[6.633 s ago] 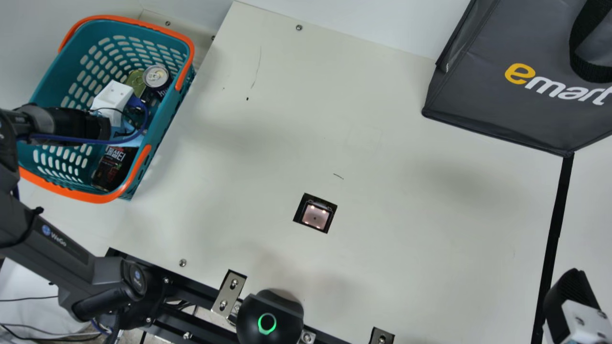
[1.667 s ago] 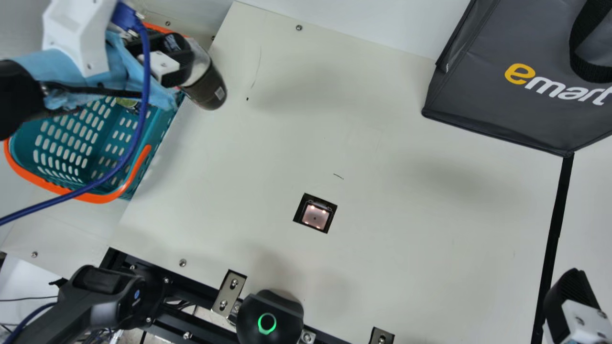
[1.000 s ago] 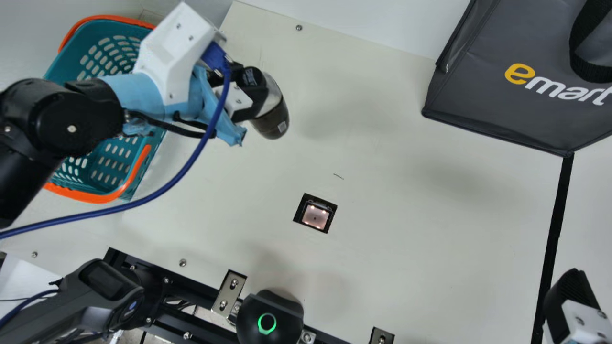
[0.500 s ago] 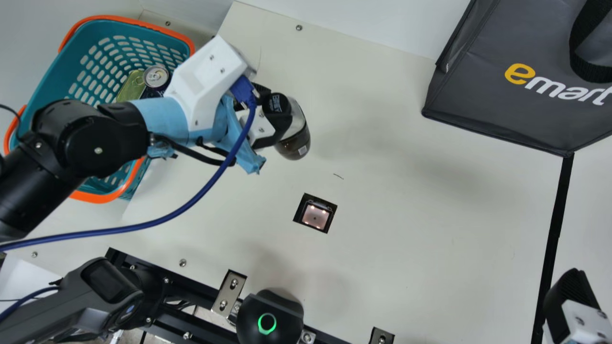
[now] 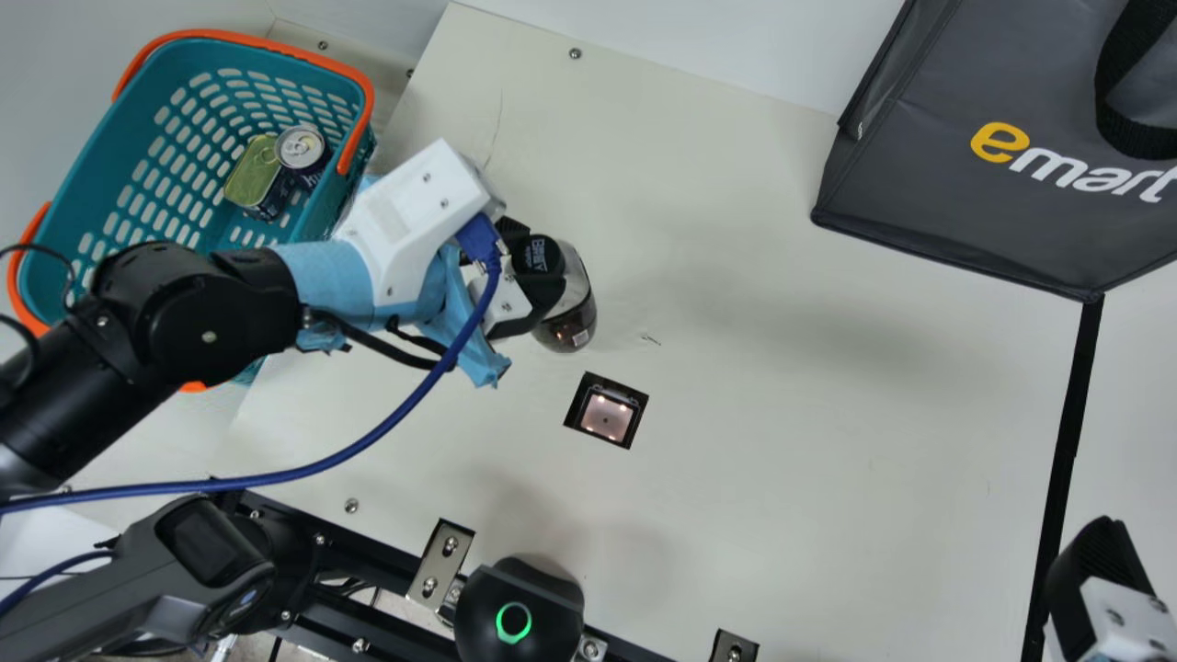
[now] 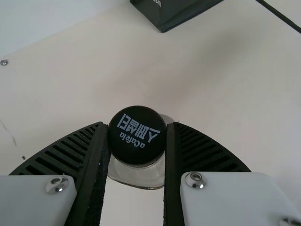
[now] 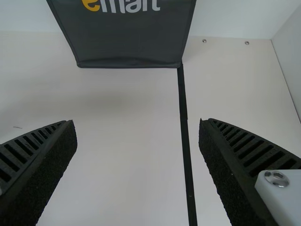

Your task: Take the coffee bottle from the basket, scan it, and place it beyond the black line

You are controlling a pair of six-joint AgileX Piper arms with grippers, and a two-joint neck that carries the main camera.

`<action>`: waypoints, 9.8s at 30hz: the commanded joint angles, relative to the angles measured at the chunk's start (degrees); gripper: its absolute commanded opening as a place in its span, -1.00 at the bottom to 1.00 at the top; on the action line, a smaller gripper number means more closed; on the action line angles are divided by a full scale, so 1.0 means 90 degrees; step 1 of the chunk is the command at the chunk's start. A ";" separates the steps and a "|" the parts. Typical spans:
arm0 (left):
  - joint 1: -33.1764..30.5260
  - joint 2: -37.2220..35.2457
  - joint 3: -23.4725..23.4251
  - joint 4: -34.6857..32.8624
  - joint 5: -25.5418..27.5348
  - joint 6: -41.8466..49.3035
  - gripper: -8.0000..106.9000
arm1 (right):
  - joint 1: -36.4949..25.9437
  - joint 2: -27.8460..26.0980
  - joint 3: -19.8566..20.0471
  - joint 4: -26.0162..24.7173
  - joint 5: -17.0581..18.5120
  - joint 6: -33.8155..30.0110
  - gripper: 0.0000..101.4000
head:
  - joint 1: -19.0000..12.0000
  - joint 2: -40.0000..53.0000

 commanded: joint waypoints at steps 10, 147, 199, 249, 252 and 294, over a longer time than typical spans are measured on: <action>-0.0152 0.0108 0.0157 0.0078 -0.0184 0.0068 -0.68 | 0.0000 0.0000 0.0000 0.0000 0.0000 0.0000 0.79 | -0.0165 0.0015; 0.1832 -0.1185 0.1094 0.3381 -0.2057 -0.2880 0.71 | 0.0000 0.0000 0.0000 0.0000 -0.0003 0.0000 0.79 | -0.0165 -0.0133; 0.0160 -0.0942 0.0324 0.3038 -0.0777 -0.3474 0.71 | 0.0000 0.0000 0.0000 0.0000 -0.0010 0.0000 0.79 | -0.0165 -0.2207; -0.2949 0.0858 -0.0717 0.6273 0.0971 -0.8597 0.71 | 0.0000 0.0000 0.0000 0.0000 -0.0018 0.0000 0.79 | -0.0165 -0.2207; -0.2933 0.0926 -0.0709 0.6261 0.0951 -0.8668 0.71 | 0.0000 0.0000 0.0000 0.0000 -0.0018 0.0000 0.79 | -0.0165 -0.2207; -0.2575 0.1432 -0.0483 0.6180 0.0296 -0.8966 -0.68 | 0.0000 0.0000 0.0000 0.0000 -0.0011 0.0000 0.79 | -0.0165 -0.2207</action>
